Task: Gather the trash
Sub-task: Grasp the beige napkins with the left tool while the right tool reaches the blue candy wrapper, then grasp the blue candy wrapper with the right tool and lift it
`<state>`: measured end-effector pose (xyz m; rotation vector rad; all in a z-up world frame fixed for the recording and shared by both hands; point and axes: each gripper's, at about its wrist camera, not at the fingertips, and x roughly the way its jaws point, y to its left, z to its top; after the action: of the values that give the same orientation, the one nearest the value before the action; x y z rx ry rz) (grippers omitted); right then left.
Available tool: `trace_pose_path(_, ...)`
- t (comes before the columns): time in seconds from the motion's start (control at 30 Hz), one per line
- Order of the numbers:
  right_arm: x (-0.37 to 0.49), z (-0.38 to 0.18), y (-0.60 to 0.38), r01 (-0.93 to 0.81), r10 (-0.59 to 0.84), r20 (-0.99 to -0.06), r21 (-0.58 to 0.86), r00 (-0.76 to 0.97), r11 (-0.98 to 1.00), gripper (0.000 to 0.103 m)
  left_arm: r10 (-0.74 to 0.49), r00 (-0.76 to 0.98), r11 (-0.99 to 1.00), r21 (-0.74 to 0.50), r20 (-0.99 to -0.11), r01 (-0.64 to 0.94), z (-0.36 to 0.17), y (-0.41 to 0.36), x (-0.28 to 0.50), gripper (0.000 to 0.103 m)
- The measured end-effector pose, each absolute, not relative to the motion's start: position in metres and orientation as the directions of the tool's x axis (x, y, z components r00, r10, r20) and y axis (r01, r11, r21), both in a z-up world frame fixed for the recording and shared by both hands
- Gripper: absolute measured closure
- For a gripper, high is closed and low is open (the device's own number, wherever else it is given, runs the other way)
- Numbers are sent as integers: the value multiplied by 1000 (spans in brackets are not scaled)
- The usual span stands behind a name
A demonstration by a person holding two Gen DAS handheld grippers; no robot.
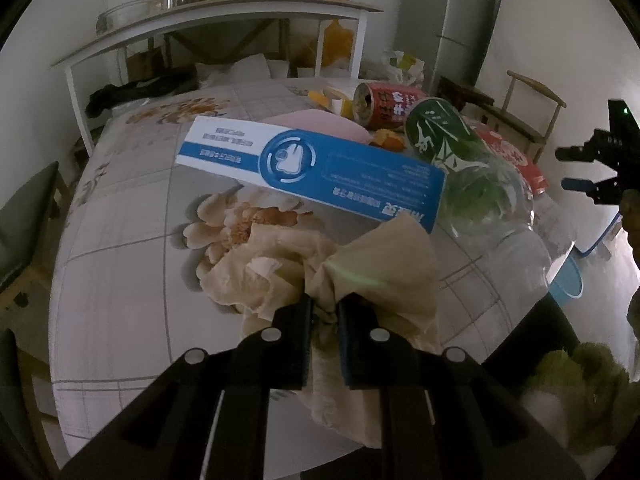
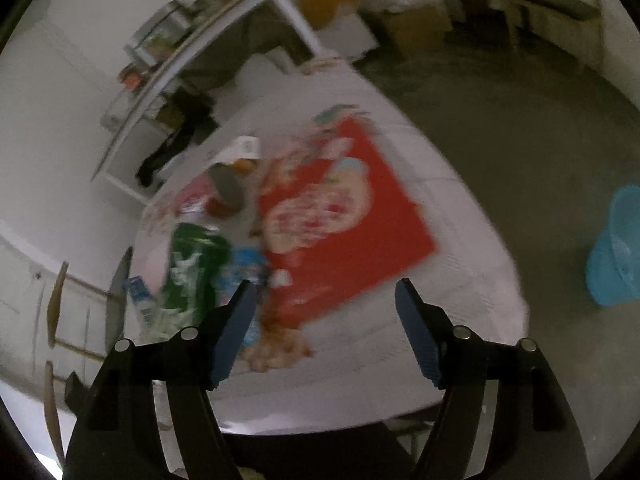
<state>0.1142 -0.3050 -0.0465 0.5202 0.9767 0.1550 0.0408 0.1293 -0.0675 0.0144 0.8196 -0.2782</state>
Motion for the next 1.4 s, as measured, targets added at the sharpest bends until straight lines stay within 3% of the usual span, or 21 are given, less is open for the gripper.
trace_pose_path(0.23, 138, -50, -252, 10, 433, -753, 503, 495, 864, 34, -247, 652, 963, -109, -717, 245, -69, 130, 42, 92)
trace_pose_path(0.53, 161, -76, -215, 17, 400, -827, 442, 396, 897, 53, -252, 664, 962, -105, -704, 253, -70, 131, 38, 92)
trace_pose_path(0.63, 164, -84, -211, 27, 401, -838, 441, 371, 897, 67, -249, 668, 962, -98, -701, 256, -70, 131, 38, 92)
trace_pose_path(0.7, 165, -87, -213, 40, 404, -839, 447, 364, 893, 90, -245, 671, 964, -99, -699, 248, -70, 132, 37, 92)
trace_pose_path(1.0, 148, -73, -237, 22, 473, -782, 526, 406, 850, 97, -208, 704, 976, -98, -679, 194, -48, 142, 22, 93)
trace_pose_path(1.4, 110, -32, -275, -35, 540, -656, 618, 527, 785, 98, -231, 804, 966, -33, -549, 255, 43, 115, 0, 93)
